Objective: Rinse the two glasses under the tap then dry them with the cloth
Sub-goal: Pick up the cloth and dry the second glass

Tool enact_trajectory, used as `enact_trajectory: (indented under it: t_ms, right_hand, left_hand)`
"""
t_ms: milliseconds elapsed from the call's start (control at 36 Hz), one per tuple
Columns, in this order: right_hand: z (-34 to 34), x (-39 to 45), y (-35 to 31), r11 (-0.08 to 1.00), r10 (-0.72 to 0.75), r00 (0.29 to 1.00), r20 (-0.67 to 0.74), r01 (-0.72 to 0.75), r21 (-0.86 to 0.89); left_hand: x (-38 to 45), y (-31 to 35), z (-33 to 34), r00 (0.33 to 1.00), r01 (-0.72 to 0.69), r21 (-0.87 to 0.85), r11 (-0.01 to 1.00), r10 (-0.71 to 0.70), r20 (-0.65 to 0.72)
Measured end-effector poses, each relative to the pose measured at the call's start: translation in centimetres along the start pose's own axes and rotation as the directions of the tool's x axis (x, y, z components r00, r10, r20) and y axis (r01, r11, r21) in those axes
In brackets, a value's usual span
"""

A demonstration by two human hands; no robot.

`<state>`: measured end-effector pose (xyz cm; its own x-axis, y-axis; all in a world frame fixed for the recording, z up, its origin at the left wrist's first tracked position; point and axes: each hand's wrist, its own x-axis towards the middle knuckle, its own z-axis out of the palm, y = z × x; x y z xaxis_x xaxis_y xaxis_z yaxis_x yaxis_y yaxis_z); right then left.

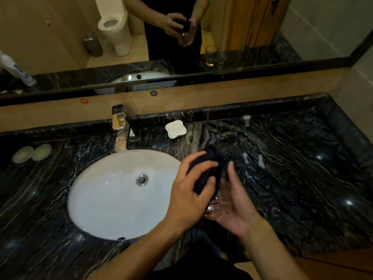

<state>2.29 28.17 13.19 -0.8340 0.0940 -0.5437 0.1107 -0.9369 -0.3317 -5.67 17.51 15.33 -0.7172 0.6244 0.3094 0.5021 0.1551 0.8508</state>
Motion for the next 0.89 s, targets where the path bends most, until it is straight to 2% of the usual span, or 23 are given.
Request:
enact_trajectory:
  t_ms: [111,194,250,333,389,444,528,611,667,722,778,806,833,889]
  right_hand:
    - [0.3,-0.4,-0.1,0.995,0.006,0.999,0.043,-0.010,0.098]
    - [0.0,-0.4,-0.6,0.988,0.008,1.000,0.021,-0.011,0.157]
    - [0.4,-0.7,-0.8,0.988,0.038,0.999,0.008,-0.039,0.152]
    - [0.4,-0.9,-0.4,0.981,0.142,0.989,0.030,-0.144,0.132]
    - [0.5,-0.6,-0.3,0.981,0.141,0.989,0.044,-0.146,0.124]
    - [0.0,-0.1,-0.2,0.984,0.123,0.992,0.025,-0.125,0.125]
    - [0.0,0.3,0.0,0.991,0.079,0.996,0.033,-0.082,0.110]
    - [-0.5,0.5,0.5,0.996,0.003,0.998,0.067,-0.009,0.090]
    - [-1.4,0.8,0.7,0.992,-0.029,0.998,0.059,0.021,0.127]
    - [-1.1,0.4,0.6,0.992,-0.004,0.998,0.055,-0.003,0.129]
    - [-0.3,-0.2,0.3,0.991,0.064,0.993,0.099,-0.075,0.113]
    - [-0.2,-0.4,0.2,0.990,0.081,0.987,0.141,-0.096,0.105]
    - [-0.2,-0.5,0.2,0.989,0.094,0.979,0.179,-0.113,0.096]
    - [-0.1,-1.0,0.3,0.982,0.109,0.971,0.211,-0.138,0.129]
  left_hand:
    - [-1.7,0.1,-0.4,0.986,-0.156,0.026,0.987,0.155,0.054]
    - [-3.1,-0.5,-0.5,0.968,-0.234,0.010,0.972,0.232,0.092]
    - [-3.3,-1.0,-0.6,0.979,-0.196,-0.004,0.981,0.195,0.066]
    - [-2.2,-1.6,-0.7,0.999,-0.044,-0.015,0.999,0.043,-0.018]
    - [-1.1,-2.0,-0.8,0.997,0.043,-0.013,0.999,-0.044,-0.062]
    - [-0.3,-2.1,-1.0,0.995,0.062,0.005,0.998,-0.062,-0.076]
    - [-0.3,-1.5,-0.8,0.996,-0.084,0.073,0.994,0.086,-0.020]
    - [-0.7,-0.8,-0.3,0.955,-0.290,0.104,0.951,0.282,0.087]
    - [-0.8,-0.8,-0.2,0.893,-0.436,0.111,0.893,0.414,0.173]
    - [-1.1,-1.1,-0.6,0.796,-0.581,0.098,0.808,0.538,0.277]
    - [-1.6,-1.5,-1.0,0.711,-0.672,0.074,0.737,0.614,0.342]
    - [-1.9,-1.7,-1.2,0.696,-0.688,0.068,0.722,0.630,0.344]
    - [-2.2,-1.8,-1.3,0.706,-0.681,0.062,0.730,0.632,0.321]
    - [-2.7,-2.1,-1.3,0.778,-0.611,0.054,0.790,0.586,0.225]
